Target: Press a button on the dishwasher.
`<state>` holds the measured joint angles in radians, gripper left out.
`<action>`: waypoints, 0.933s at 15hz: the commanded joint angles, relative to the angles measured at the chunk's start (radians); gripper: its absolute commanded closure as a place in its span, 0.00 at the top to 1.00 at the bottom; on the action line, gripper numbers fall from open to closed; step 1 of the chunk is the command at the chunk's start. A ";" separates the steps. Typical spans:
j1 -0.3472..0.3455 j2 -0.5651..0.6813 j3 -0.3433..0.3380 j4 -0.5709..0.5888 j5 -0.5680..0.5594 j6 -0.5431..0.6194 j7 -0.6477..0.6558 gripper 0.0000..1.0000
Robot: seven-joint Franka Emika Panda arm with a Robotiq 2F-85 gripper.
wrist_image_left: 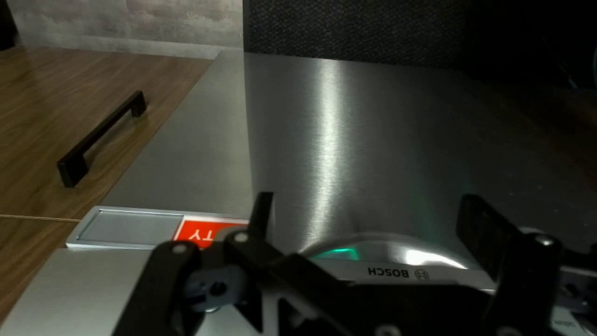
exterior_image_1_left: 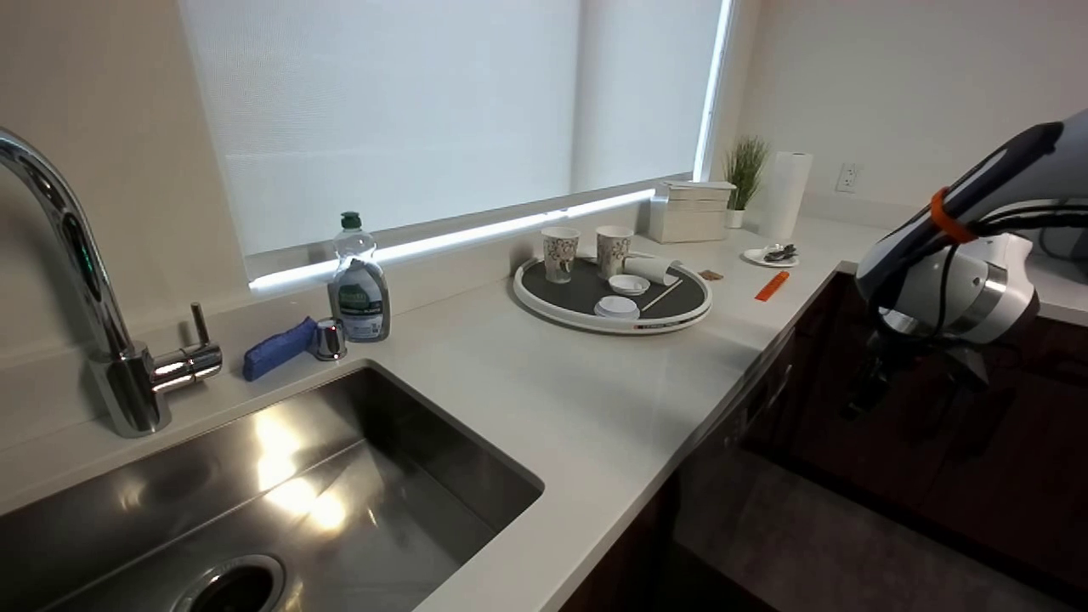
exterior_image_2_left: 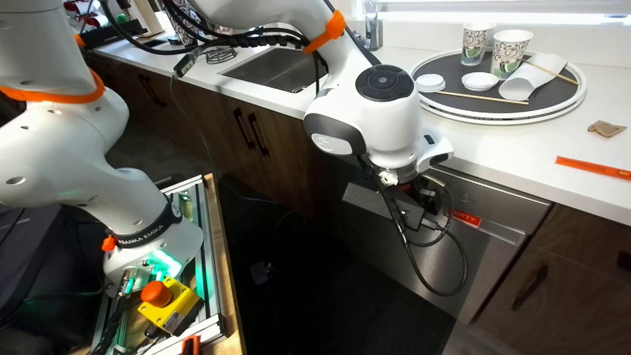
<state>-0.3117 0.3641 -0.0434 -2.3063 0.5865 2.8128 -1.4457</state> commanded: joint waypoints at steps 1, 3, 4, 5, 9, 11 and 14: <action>0.060 -0.063 -0.055 -0.072 -0.058 0.032 0.095 1.00; 0.075 -0.083 -0.072 -0.087 -0.073 0.032 0.122 1.00; 0.083 -0.092 -0.080 -0.095 -0.078 0.034 0.134 1.00; 0.089 -0.102 -0.085 -0.102 -0.081 0.034 0.143 1.00; 0.105 -0.149 -0.094 -0.146 -0.077 0.060 0.167 1.00; 0.114 -0.166 -0.098 -0.170 -0.076 0.095 0.184 1.00; 0.119 -0.189 -0.096 -0.201 -0.070 0.131 0.198 1.00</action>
<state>-0.2180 0.2218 -0.1229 -2.4458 0.5374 2.8971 -1.2912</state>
